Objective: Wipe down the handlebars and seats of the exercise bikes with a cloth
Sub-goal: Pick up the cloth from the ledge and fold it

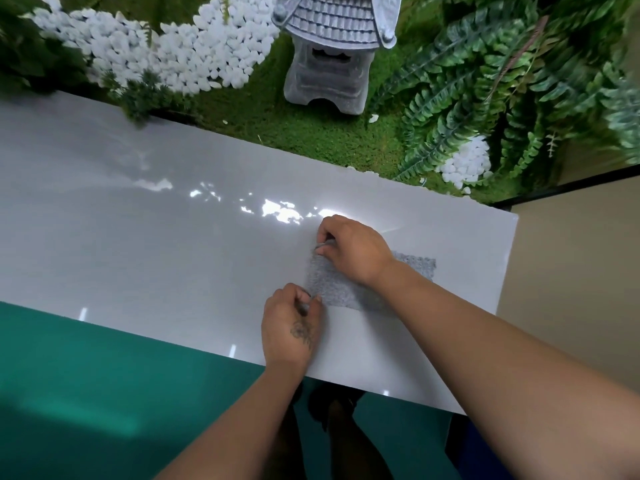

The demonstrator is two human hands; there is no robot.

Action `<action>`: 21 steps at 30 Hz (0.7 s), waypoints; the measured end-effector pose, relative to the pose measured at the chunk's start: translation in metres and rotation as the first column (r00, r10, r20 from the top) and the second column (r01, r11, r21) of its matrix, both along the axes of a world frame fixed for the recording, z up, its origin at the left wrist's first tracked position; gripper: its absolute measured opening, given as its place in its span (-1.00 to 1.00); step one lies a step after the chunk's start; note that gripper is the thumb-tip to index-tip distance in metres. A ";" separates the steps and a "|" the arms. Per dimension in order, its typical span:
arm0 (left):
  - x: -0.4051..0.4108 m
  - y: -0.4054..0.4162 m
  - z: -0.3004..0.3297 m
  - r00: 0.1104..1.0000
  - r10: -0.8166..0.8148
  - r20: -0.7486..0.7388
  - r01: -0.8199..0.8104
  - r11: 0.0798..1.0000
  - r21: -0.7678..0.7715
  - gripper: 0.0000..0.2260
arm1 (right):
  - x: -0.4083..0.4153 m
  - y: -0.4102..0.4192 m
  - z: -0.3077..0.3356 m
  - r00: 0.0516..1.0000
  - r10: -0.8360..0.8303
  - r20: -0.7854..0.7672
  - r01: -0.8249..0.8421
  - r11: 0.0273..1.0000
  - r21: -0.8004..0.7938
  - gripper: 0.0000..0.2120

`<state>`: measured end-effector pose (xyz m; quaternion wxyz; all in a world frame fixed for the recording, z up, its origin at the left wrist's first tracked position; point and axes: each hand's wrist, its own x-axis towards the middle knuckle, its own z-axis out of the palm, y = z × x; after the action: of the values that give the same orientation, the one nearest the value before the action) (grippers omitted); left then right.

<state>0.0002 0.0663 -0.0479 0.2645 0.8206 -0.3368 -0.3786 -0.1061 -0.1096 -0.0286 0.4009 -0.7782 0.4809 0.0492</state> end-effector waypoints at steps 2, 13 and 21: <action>-0.002 0.000 0.004 0.995 0.046 -0.091 -0.046 0.999 0.006 -0.76 | -0.006 -0.001 0.008 1.000 0.010 0.008 -0.010 0.999 0.032 -0.90; -0.018 -0.017 0.051 0.950 0.007 -0.313 -0.042 0.993 -0.106 -0.70 | -0.069 -0.010 0.047 0.995 -0.050 0.083 0.050 0.999 0.007 -0.78; -0.061 -0.021 0.057 0.944 -0.088 -0.319 0.040 0.987 -0.153 -0.78 | -0.130 -0.003 0.058 0.987 -0.141 0.073 0.144 0.989 -0.030 -0.82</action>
<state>-0.0610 0.0449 0.0092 0.3627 0.7144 -0.3417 -0.4913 -0.2361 -0.1125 0.0295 0.4064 -0.7500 0.5217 -0.0154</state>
